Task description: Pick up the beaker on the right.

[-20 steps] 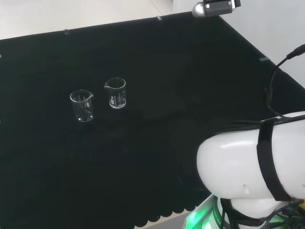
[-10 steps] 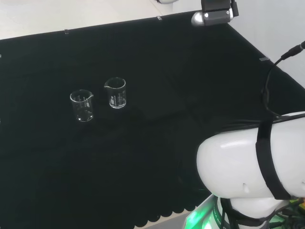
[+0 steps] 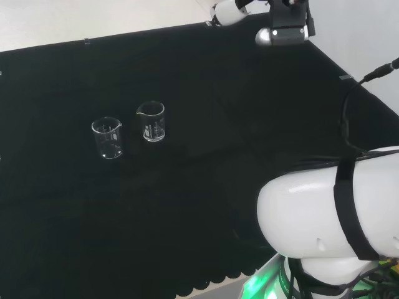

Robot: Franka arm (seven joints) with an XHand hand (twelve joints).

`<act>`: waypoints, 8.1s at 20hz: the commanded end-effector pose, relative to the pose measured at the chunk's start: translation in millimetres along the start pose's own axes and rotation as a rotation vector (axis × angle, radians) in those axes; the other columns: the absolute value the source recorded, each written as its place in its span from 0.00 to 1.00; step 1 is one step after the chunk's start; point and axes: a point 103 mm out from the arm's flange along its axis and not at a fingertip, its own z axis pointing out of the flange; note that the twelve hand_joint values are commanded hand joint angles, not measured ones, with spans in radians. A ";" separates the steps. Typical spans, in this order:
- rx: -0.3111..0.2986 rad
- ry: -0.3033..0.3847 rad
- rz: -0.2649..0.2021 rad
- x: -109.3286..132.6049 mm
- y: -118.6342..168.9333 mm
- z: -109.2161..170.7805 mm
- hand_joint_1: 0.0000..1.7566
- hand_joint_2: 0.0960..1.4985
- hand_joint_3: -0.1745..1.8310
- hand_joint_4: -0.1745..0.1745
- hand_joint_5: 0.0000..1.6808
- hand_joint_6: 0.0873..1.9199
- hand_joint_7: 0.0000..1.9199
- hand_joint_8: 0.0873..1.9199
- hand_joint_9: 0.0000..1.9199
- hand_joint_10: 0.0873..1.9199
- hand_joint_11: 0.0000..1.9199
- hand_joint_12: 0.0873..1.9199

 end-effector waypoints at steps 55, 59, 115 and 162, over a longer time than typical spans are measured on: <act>0.136 0.321 -0.231 6.7 160.8 207.2 0.43 0.23 0.60 0.33 0.17 0.00 0.13 0.31 0.21 0.32 0.00 0.70; 0.147 0.336 -0.253 6.5 171.6 223.3 0.43 0.22 0.60 0.33 0.17 0.00 0.13 0.31 0.21 0.32 0.00 0.71; 0.213 0.792 -0.485 39.8 213.8 325.7 0.47 0.18 0.62 0.36 0.18 0.00 0.13 0.30 0.22 0.30 0.02 0.71; 0.272 0.855 -0.519 67.0 214.8 347.7 0.54 0.13 0.62 0.35 0.25 0.00 0.16 0.29 0.20 0.28 0.00 0.66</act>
